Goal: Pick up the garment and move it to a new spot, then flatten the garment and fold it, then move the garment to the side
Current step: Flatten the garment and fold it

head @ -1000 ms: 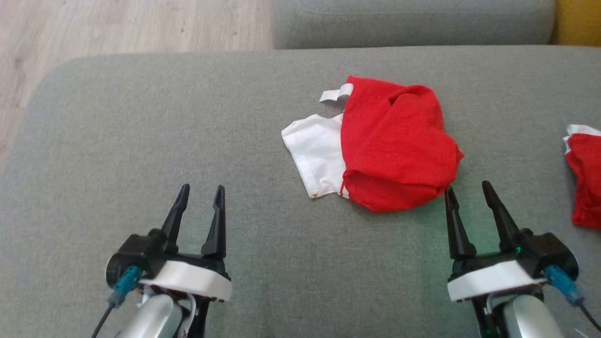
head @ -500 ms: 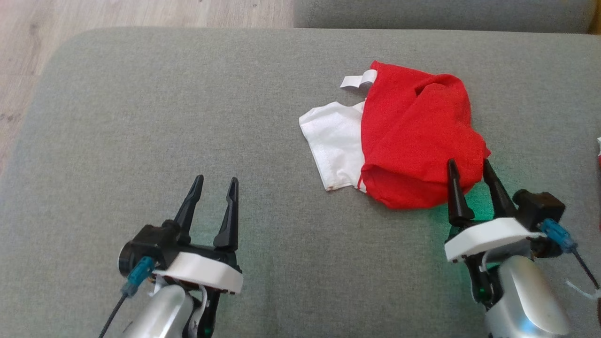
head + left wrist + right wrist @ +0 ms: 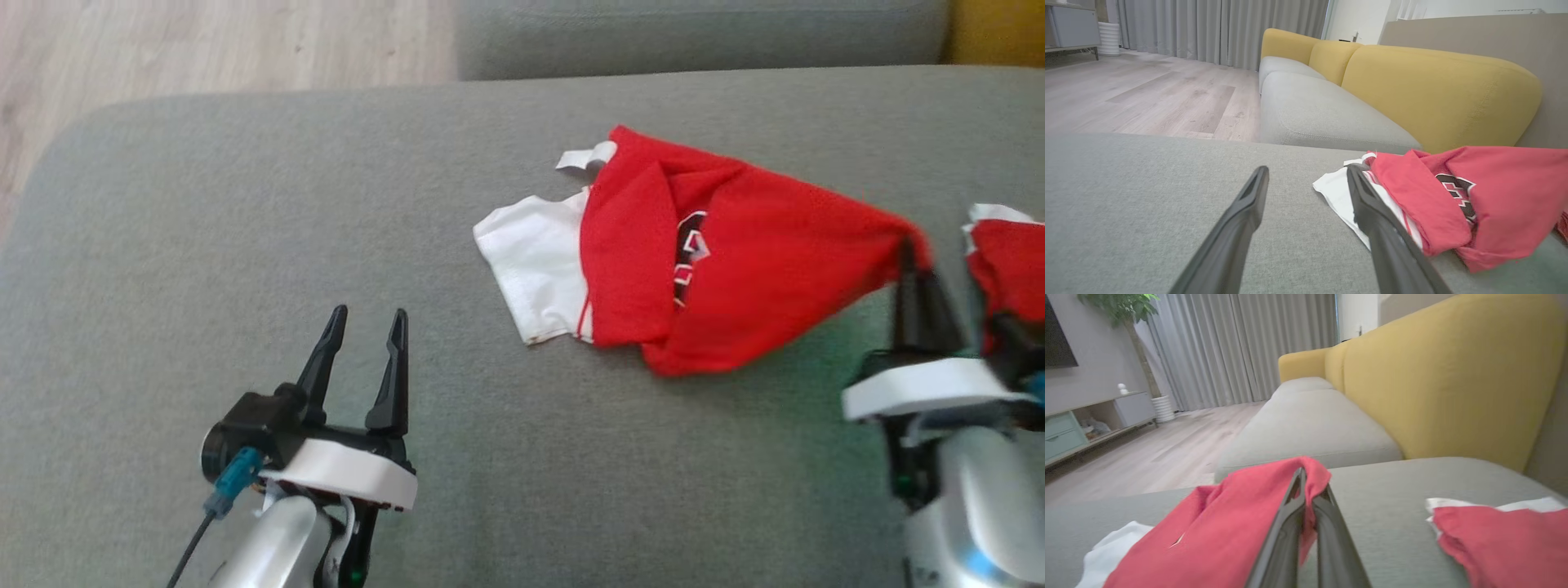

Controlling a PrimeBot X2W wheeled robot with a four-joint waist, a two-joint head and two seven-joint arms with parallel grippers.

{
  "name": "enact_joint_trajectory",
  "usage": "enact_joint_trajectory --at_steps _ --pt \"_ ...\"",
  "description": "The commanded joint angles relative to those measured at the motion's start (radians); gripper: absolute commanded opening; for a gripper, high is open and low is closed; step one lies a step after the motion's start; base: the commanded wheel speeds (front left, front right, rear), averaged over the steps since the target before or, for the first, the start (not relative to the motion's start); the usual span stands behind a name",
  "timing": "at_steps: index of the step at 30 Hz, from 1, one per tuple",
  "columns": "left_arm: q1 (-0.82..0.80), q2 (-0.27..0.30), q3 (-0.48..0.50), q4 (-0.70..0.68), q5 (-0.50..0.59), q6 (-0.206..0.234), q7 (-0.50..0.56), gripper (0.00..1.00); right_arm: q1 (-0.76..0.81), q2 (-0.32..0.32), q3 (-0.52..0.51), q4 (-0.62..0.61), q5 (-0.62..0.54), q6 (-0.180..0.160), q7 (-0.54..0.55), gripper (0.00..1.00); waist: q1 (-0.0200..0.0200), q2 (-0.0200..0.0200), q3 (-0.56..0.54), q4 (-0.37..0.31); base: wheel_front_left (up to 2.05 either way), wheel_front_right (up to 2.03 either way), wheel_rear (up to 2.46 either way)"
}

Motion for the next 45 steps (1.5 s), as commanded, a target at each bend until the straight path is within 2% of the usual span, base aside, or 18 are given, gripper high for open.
enact_joint_trajectory --at_steps 1,7,8,9,12,15,23,30,34,36,41,45 --pt "-0.013 0.007 0.042 -0.022 0.007 -0.002 -0.009 1.00 0.001 -0.008 -0.007 -0.055 -0.026 -0.001 0.011 0.00 0.0000 0.0000 -0.017 -0.020 0.00 0.00 0.00" --pt "-0.005 0.001 0.047 -0.020 0.012 -0.009 -0.009 1.00 0.064 -0.009 -0.130 -0.142 -0.090 -0.001 0.093 0.00 0.0000 0.0000 -0.028 -0.045 0.00 0.00 0.00" --pt "-0.006 0.001 0.048 -0.019 0.013 -0.010 -0.009 1.00 0.071 -0.008 -0.140 -0.148 -0.097 -0.001 0.102 0.44 0.0000 0.0000 -0.029 -0.047 0.00 0.00 0.00" --pt "-0.006 0.002 0.048 -0.017 0.014 -0.012 -0.009 1.00 0.075 -0.007 -0.147 -0.152 -0.106 -0.001 0.111 1.00 0.0000 0.0000 -0.029 -0.050 0.00 0.00 0.00" --pt "-0.007 0.003 0.051 -0.013 0.016 -0.014 -0.009 1.00 0.076 -0.005 -0.152 -0.169 -0.129 -0.001 0.102 1.00 0.0000 0.0000 -0.030 -0.061 0.00 0.00 0.00" --pt "-0.010 0.006 0.053 -0.011 0.016 -0.015 -0.009 1.00 0.075 -0.005 -0.130 -0.178 -0.105 -0.001 0.085 1.00 0.0000 0.0000 -0.030 -0.070 0.00 0.00 0.00" --pt "-0.028 0.014 0.060 -0.007 0.014 -0.015 -0.009 1.00 0.169 -0.005 0.082 -0.249 0.010 -0.001 0.008 1.00 0.0000 0.0000 -0.022 -0.122 0.00 0.00 0.00" --pt "-0.068 0.018 0.034 0.012 0.028 -0.019 0.027 1.00 0.206 -0.005 0.142 -0.261 0.060 -0.001 -0.013 1.00 0.0000 0.0000 0.010 -0.164 0.00 0.00 0.00" --pt "-0.125 0.021 -0.003 0.049 0.046 -0.031 0.104 1.00 0.186 -0.005 0.138 -0.269 0.054 -0.001 -0.015 1.00 0.0000 0.0000 0.033 -0.184 0.00 0.00 0.00" --pt "-0.161 0.019 -0.015 0.095 0.054 -0.012 0.173 1.00 0.178 -0.005 0.142 -0.270 0.054 -0.001 -0.016 1.00 0.0000 0.0000 0.045 -0.198 0.00 0.00 0.00" --pt "-0.252 -0.002 -0.039 0.206 0.043 -0.011 0.322 1.00 0.163 -0.005 0.158 -0.265 0.069 -0.001 -0.017 1.00 0.0000 0.0000 0.079 -0.242 0.00 0.00 0.00" --pt "-0.306 -0.008 -0.057 0.282 0.042 -0.021 0.394 1.00 0.159 -0.005 0.165 -0.273 0.077 -0.001 -0.017 1.00 0.0000 0.0000 0.103 -0.268 0.00 0.00 0.00"
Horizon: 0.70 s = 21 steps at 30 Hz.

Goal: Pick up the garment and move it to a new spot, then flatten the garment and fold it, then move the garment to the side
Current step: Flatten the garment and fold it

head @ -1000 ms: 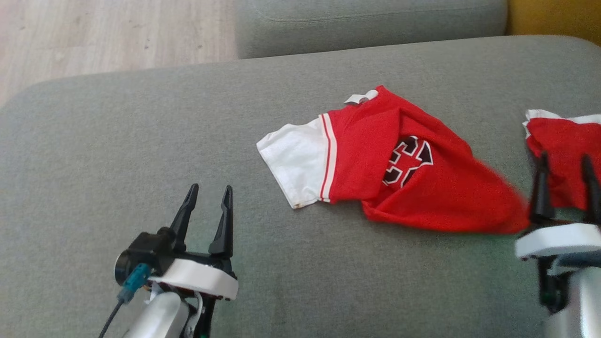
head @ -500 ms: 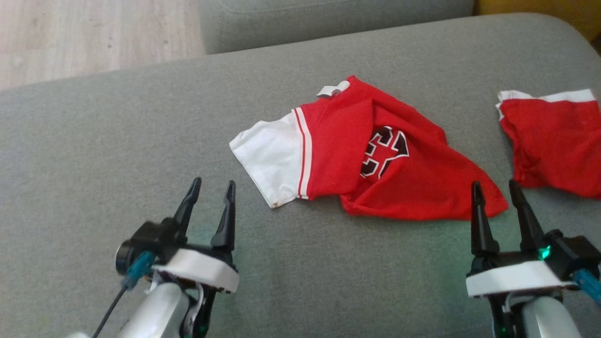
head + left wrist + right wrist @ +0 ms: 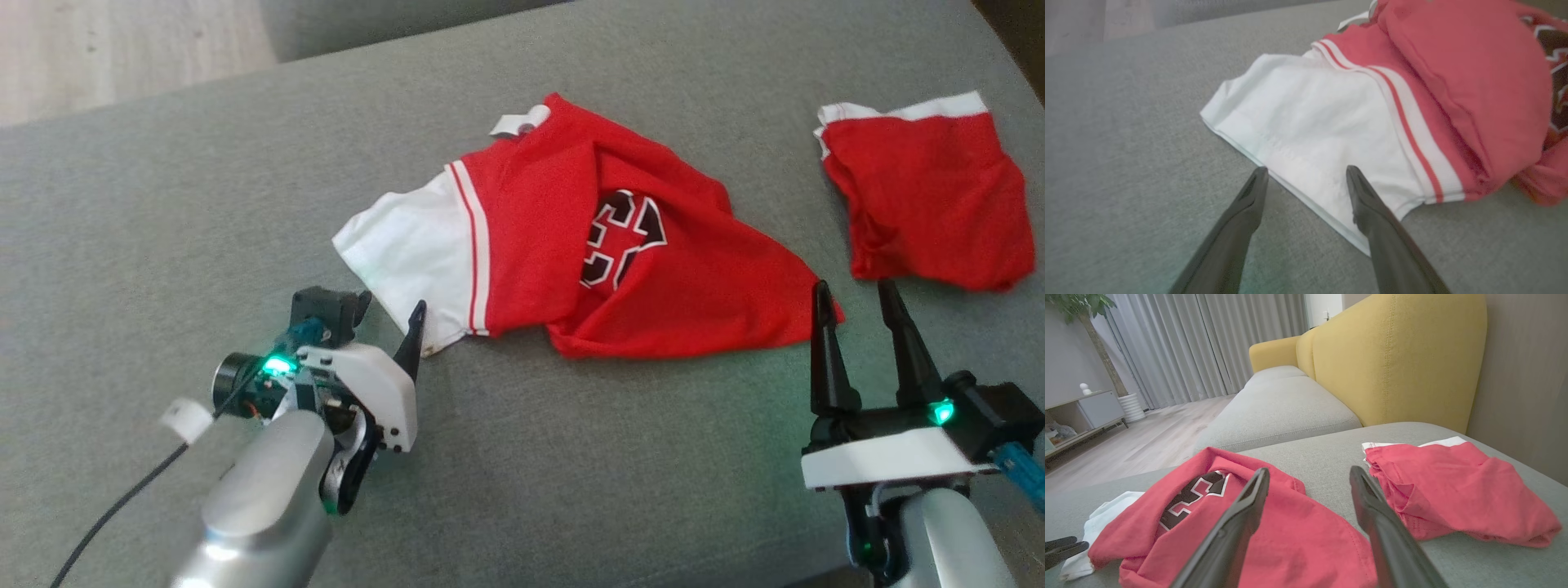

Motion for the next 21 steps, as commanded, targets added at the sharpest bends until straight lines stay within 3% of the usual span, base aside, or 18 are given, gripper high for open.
enact_joint_trajectory --at_steps 1,7,8,9,14,21 --pt "-0.057 0.015 0.023 -0.001 -0.001 -0.003 0.014 1.00 -0.037 -0.006 0.022 -0.039 0.008 -0.001 -0.011 1.00 -0.0002 0.0000 0.020 -0.020 0.00 0.00 0.00" --pt "-0.090 0.003 0.008 0.061 -0.025 -0.053 0.057 1.00 -0.044 -0.006 0.018 -0.049 0.017 -0.001 -0.011 1.00 -0.0002 0.0000 0.040 -0.039 0.00 0.00 0.00" --pt "-0.093 0.002 0.004 0.068 -0.028 -0.063 0.065 0.37 -0.044 -0.006 0.018 -0.050 0.018 -0.001 -0.011 1.00 -0.0002 0.0000 0.042 -0.040 0.00 0.00 0.00" --pt "-0.097 0.003 0.000 0.073 -0.029 -0.070 0.068 0.00 -0.044 -0.006 0.018 -0.051 0.018 -0.001 -0.011 1.00 -0.0002 0.0000 0.044 -0.042 0.00 0.00 0.00" --pt "-0.117 0.012 0.013 0.075 -0.030 -0.068 0.030 0.00 -0.045 -0.006 0.020 -0.052 0.021 -0.001 -0.011 1.00 -0.0002 0.0000 0.047 -0.046 0.00 0.00 0.00" --pt "-0.218 0.080 0.112 0.025 -0.025 -0.016 -0.135 0.00 -0.046 -0.006 0.016 -0.051 0.017 -0.001 -0.011 1.00 -0.0002 0.0000 0.045 -0.034 0.00 0.00 0.00"
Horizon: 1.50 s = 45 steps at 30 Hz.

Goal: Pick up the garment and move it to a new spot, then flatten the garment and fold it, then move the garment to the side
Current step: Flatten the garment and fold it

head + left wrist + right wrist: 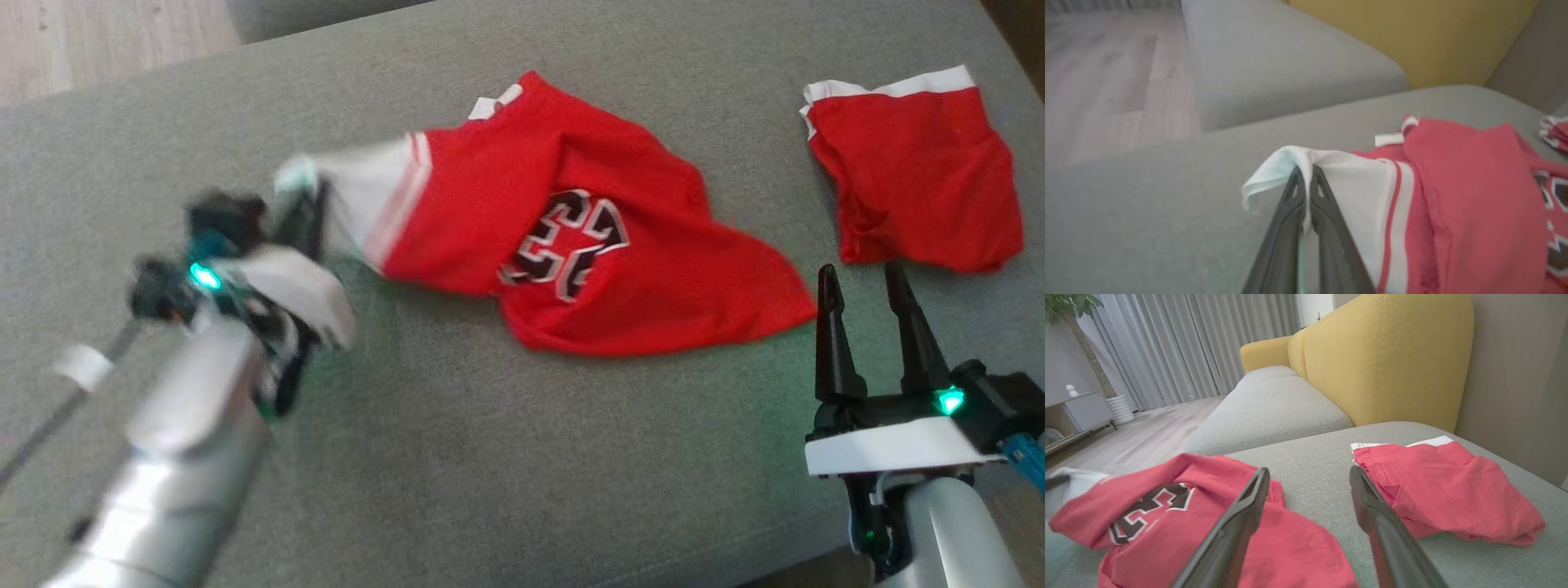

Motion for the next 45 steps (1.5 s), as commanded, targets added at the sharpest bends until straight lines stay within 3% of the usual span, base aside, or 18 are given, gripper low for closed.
enact_joint_trajectory --at_steps 1,13,28,36,42,44,45 --pt "-0.075 0.040 0.045 -0.041 0.003 0.005 -0.015 0.00 -0.029 -0.006 0.019 -0.035 0.002 -0.001 -0.011 1.00 -0.0001 0.0000 0.000 0.004 0.00 0.00 0.00" --pt "-0.263 0.152 0.076 -0.130 -0.005 -0.050 0.079 0.00 -0.033 -0.006 0.050 -0.020 -0.002 -0.001 -0.011 1.00 -0.0001 0.0000 -0.022 0.028 0.00 0.00 0.00" --pt "-0.263 0.240 0.135 -0.262 0.000 0.072 0.144 0.00 -0.019 -0.006 0.071 -0.016 0.004 -0.001 -0.011 1.00 -0.0001 0.0000 -0.059 0.022 0.00 0.00 0.00" --pt "-0.373 0.256 0.074 -0.255 0.050 0.062 0.261 0.00 -0.047 -0.006 0.125 -0.020 0.021 -0.001 -0.011 1.00 -0.0001 0.0000 -0.015 -0.045 0.00 0.00 0.00" --pt "-0.478 0.233 0.045 -0.146 0.082 0.050 0.264 0.00 -0.075 -0.006 0.175 -0.025 0.038 -0.001 -0.011 1.00 -0.0001 0.0000 0.022 -0.106 0.00 0.00 0.00" --pt "-0.519 0.219 0.042 -0.084 0.093 0.049 0.242 1.00 -0.083 -0.006 0.186 -0.025 0.046 -0.001 -0.011 1.00 -0.0001 0.0000 0.032 -0.123 0.00 0.00 0.00" --pt "-0.537 0.215 0.037 -0.050 0.101 0.048 0.229 1.00 -0.086 -0.006 0.189 -0.026 0.049 -0.001 -0.011 1.00 -0.0001 0.0000 0.036 -0.128 0.00 0.00 0.00"
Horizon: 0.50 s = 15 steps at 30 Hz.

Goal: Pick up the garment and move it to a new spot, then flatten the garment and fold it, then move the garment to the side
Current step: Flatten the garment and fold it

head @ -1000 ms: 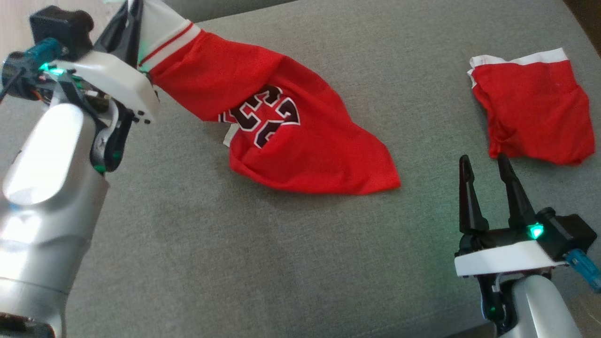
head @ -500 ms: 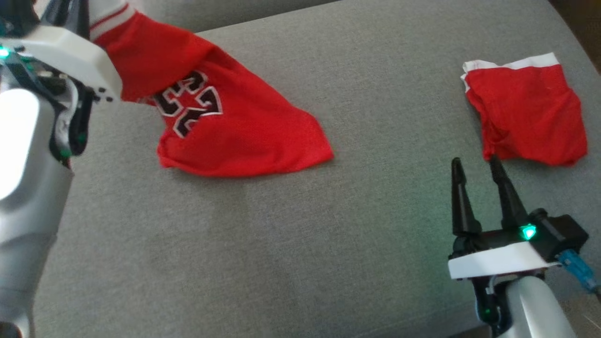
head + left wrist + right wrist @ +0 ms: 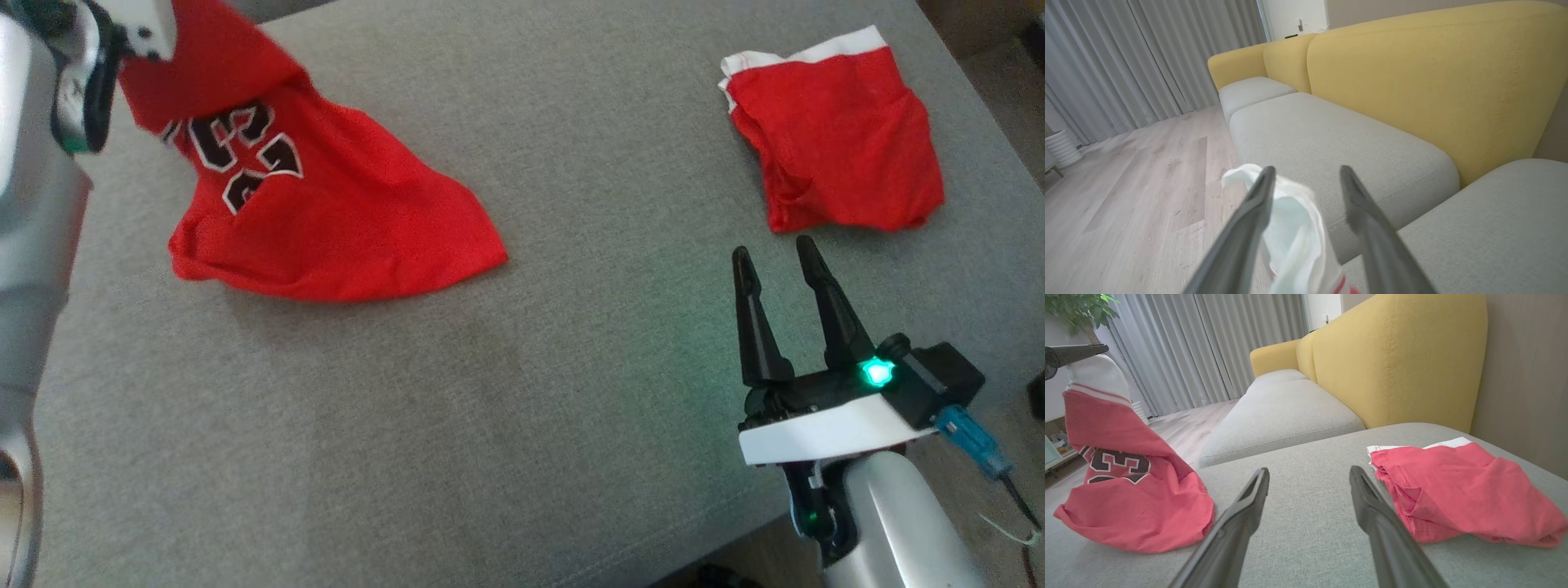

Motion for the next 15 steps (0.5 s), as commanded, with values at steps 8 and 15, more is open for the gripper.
enact_joint_trajectory --at_steps 8,15 --pt "-0.116 -0.019 0.008 0.125 0.015 -0.060 -0.157 1.00 -0.021 -0.005 0.006 -0.035 0.002 -0.001 -0.011 1.00 -0.0001 0.0000 0.015 0.026 0.00 0.00 0.00" --pt "-0.026 -0.033 -0.012 0.136 -0.006 -0.116 -0.266 1.00 -0.016 -0.005 -0.044 -0.028 -0.048 -0.001 -0.011 1.00 -0.0001 0.0000 -0.034 0.158 0.00 0.00 0.00"
